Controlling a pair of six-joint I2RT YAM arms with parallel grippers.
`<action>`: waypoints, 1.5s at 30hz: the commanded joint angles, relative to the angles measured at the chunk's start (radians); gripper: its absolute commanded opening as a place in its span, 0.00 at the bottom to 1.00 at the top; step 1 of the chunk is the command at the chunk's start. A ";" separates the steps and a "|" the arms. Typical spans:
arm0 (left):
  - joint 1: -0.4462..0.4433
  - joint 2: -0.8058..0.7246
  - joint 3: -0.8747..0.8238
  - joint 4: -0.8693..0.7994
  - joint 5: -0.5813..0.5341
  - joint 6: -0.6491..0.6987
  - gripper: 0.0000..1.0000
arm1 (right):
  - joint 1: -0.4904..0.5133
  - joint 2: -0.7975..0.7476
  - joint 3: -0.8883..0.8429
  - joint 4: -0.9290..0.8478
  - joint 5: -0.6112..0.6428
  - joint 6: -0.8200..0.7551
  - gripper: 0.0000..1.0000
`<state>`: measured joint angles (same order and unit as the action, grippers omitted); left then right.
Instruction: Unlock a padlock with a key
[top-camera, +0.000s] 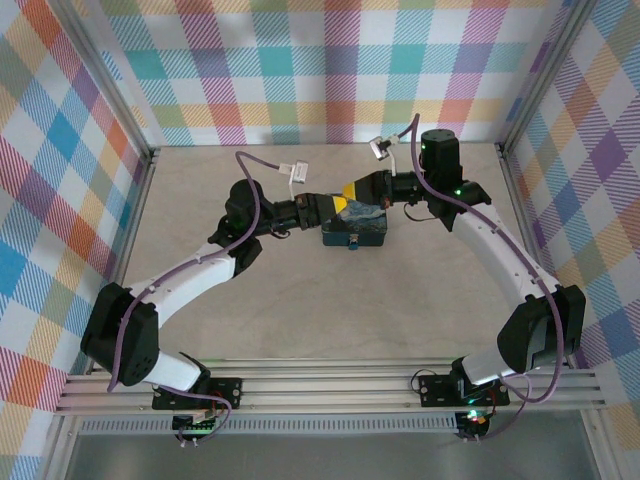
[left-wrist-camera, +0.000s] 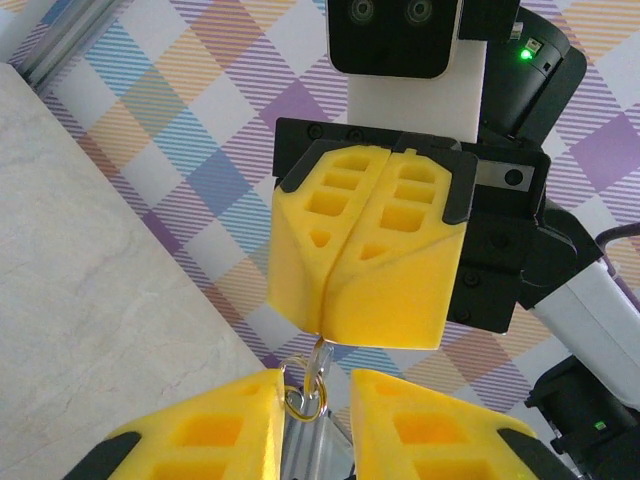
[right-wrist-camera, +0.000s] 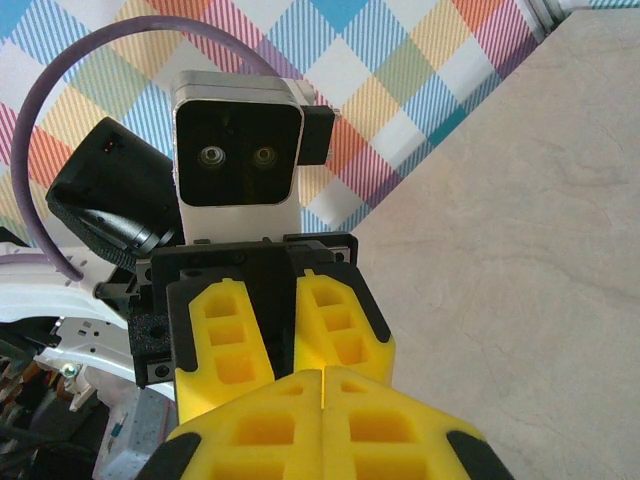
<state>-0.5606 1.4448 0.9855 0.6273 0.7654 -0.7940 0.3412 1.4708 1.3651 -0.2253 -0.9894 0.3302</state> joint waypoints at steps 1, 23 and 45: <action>-0.005 -0.004 0.035 0.009 -0.009 0.011 0.20 | 0.004 -0.021 0.003 0.023 -0.037 0.003 0.00; -0.005 -0.011 0.013 0.042 -0.038 -0.014 0.04 | 0.005 -0.023 -0.009 0.049 -0.066 0.027 0.00; -0.004 -0.237 -0.191 -0.378 -0.327 0.295 0.00 | -0.033 -0.049 -0.111 -0.130 0.503 0.135 0.60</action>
<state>-0.5617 1.2701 0.8284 0.3702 0.5335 -0.5980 0.3122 1.4357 1.3174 -0.2787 -0.6765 0.4808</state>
